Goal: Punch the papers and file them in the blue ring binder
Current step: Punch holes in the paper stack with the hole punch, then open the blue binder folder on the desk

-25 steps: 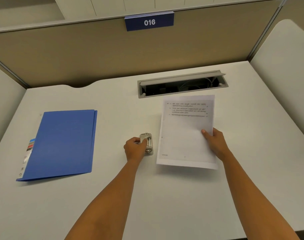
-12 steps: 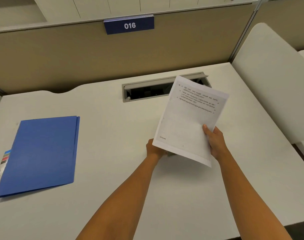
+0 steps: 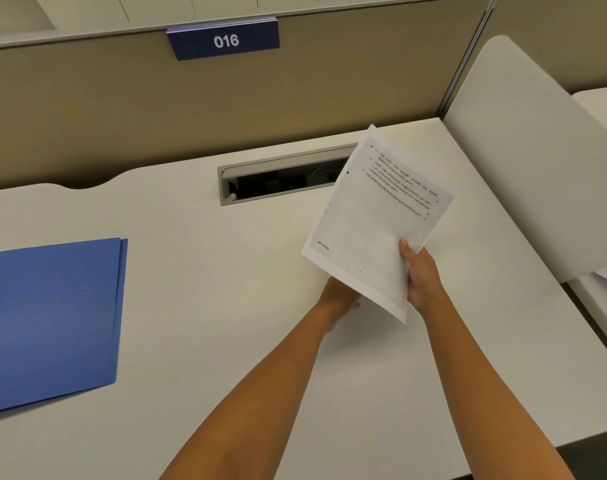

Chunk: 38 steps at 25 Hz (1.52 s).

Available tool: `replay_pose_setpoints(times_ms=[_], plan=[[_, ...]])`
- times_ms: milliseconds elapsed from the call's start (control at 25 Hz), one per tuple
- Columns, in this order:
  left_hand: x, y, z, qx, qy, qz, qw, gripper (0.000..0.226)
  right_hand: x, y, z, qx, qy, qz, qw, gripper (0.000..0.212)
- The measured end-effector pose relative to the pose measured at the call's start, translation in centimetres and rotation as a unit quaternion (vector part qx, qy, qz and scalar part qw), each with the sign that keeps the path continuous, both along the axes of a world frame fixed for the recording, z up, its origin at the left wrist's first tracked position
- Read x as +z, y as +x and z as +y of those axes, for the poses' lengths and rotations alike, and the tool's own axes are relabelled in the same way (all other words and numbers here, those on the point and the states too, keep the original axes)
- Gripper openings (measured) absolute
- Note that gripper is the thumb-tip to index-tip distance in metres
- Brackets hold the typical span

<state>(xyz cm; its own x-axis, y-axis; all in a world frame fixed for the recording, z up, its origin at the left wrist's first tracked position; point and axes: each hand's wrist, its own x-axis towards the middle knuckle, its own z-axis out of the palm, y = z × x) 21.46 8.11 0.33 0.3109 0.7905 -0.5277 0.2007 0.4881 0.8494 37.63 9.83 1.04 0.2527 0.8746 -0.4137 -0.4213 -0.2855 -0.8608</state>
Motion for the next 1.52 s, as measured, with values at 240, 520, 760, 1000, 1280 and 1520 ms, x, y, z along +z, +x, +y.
replay_pose_setpoints(times_ms=[240, 520, 760, 1000, 1280, 1520], plan=[[-0.7, -2.7, 0.0, 0.049, -0.004, 0.007, 0.999, 0.033, -0.4, -2.1, 0.8, 0.027, -0.014, 0.03, 0.999, 0.036], [-0.2, -13.9, 0.4, 0.329, 0.04, 0.091, 0.939, 0.016, -1.6, -7.4, 2.2, 0.13, -0.04, -0.103, 0.985, 0.033], [-1.6, -21.6, -1.2, 0.353, 0.074, 0.229, 0.904, 0.03, -4.6, -9.9, 2.4, 0.226, -0.086, -0.244, 0.939, 0.035], [-2.4, -27.6, -4.0, 0.262, 0.175, 0.426, 0.848, 0.033, -4.5, -10.6, 3.2, 0.246, -0.102, -0.414, 0.87, 0.037], [-2.7, -35.7, -7.6, 0.106, 0.267, 0.594, 0.752, 0.045, -4.2, -10.6, 3.1, 0.233, -0.11, -0.508, 0.822, 0.038], [-1.0, -42.0, -10.4, -0.133, 0.209, 0.563, 0.788, 0.094, -4.1, -9.4, 3.0, 0.215, -0.117, -0.532, 0.811, 0.04]])
